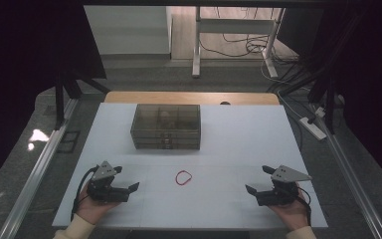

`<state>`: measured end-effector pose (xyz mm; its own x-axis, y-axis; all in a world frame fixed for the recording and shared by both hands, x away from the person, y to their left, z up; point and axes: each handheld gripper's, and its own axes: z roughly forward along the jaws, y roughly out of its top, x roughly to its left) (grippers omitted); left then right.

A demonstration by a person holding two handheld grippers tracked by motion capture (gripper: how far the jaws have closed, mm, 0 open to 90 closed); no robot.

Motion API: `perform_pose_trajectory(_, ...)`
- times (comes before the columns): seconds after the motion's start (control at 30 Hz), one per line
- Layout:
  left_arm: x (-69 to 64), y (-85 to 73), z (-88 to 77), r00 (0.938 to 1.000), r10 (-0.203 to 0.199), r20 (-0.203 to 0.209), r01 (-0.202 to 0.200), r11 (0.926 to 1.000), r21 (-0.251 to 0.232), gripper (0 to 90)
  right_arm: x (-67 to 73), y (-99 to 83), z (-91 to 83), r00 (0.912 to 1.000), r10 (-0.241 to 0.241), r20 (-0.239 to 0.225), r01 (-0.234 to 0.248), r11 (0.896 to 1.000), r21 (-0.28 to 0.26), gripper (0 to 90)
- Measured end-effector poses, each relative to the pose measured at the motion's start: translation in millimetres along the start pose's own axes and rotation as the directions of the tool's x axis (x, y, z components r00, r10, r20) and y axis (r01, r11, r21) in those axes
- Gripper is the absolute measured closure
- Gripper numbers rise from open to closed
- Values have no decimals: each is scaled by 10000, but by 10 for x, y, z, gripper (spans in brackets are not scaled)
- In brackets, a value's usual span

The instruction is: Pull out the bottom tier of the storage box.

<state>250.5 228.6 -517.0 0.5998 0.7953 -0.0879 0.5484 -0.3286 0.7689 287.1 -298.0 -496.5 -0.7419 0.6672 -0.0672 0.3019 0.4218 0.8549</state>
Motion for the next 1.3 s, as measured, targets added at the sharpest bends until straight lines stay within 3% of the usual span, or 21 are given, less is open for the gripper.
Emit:
perform_pose_trajectory(0.23,-7,40,51,9998,141,-110,-140,9999,90,108,-4,-6,22,10000,14,-17,-14,10000,27,72)
perform_pose_trajectory(0.43,-51,56,42,9972,634,-396,-630,9980,96,114,32,-9,14,10000,-54,62,53,9999,108,72)
perform_pose_trajectory(0.6,-104,95,69,9908,1233,-560,-1225,9923,167,117,18,-27,-8,9999,24,121,-25,10000,89,72)
perform_pose_trajectory(0.83,-138,130,87,9861,1513,-685,-1512,9885,62,126,18,-40,-26,9998,21,179,-23,9999,122,73)
perform_pose_trajectory(1.13,-160,178,174,9794,1879,-736,-1855,9819,387,125,26,-33,5,9999,-20,166,17,9998,187,73)
perform_pose_trajectory(1.17,-179,196,194,9754,2052,-806,-2022,9784,436,125,26,-25,8,9999,15,123,-17,9999,164,73)
perform_pose_trajectory(1.3,-212,222,218,9693,2277,-927,-2242,9734,460,127,23,-27,24,9999,12,100,-14,9998,186,73)
